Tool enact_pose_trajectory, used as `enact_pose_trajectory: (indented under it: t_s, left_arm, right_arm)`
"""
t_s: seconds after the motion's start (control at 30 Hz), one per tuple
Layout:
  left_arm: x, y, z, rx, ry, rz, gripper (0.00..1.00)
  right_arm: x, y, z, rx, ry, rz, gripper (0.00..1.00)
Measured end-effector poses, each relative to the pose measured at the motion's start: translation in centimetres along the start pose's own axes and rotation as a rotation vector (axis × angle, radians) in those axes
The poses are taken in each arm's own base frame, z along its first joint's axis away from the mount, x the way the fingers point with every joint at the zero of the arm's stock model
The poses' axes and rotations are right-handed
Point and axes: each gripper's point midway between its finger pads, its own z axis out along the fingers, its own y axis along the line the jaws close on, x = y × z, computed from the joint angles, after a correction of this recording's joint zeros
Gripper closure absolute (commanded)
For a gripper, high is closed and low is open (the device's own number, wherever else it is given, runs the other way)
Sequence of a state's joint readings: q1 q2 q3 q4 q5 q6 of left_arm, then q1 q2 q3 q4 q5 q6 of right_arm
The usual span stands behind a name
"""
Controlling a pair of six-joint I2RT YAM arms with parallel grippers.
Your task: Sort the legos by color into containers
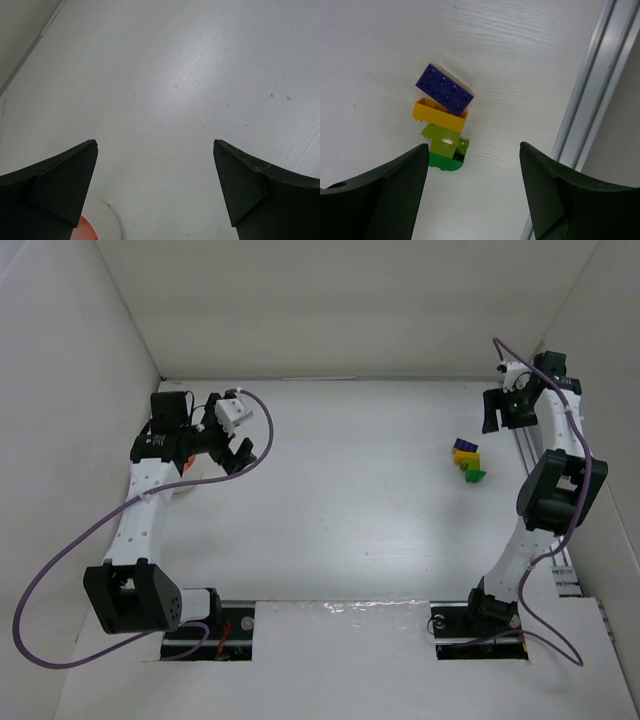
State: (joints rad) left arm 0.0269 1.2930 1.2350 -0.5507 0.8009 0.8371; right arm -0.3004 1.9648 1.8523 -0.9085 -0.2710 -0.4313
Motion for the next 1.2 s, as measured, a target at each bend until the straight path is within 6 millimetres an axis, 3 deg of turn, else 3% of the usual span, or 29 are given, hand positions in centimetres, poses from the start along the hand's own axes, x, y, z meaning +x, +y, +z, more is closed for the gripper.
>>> enact_pose_trajectory:
  t_s: [0.2, 0.33, 0.47, 0.67, 0.9, 1.2]
  left_arm:
    - [0.0, -1.1, -0.3, -0.018, -0.025, -0.027, 0.00]
    - [-0.4, -1.5, -0.7, -0.036, -0.045, -0.022, 0.00]
    - [-0.5, -1.3, -0.7, -0.044, -0.055, -0.022, 0.00]
    - [-0.3, -1.4, -0.5, -0.042, -0.053, -0.032, 0.00]
    - [-0.1, -1.4, -0.4, -0.044, -0.052, -0.031, 0.00]
    - [0.6, -1.6, -0.2, -0.041, -0.039, -0.041, 0.00]
  right_arm:
    - [6.6, 0.9, 3.2, 0.014, 0.200, 0.017, 0.18]
    - [9.9, 2.8, 4.3, 0.003, 0.301, 0.038, 0.18]
    - [9.9, 4.0, 4.9, 0.004, 0.301, 0.074, 0.18]
    - [9.5, 4.2, 6.1, 0.054, 0.267, 0.149, 0.18]
    - [8.9, 4.3, 6.6, 0.095, 0.250, 0.151, 0.26]
    - [8.8, 4.3, 6.8, 0.105, 0.246, 0.154, 0.20]
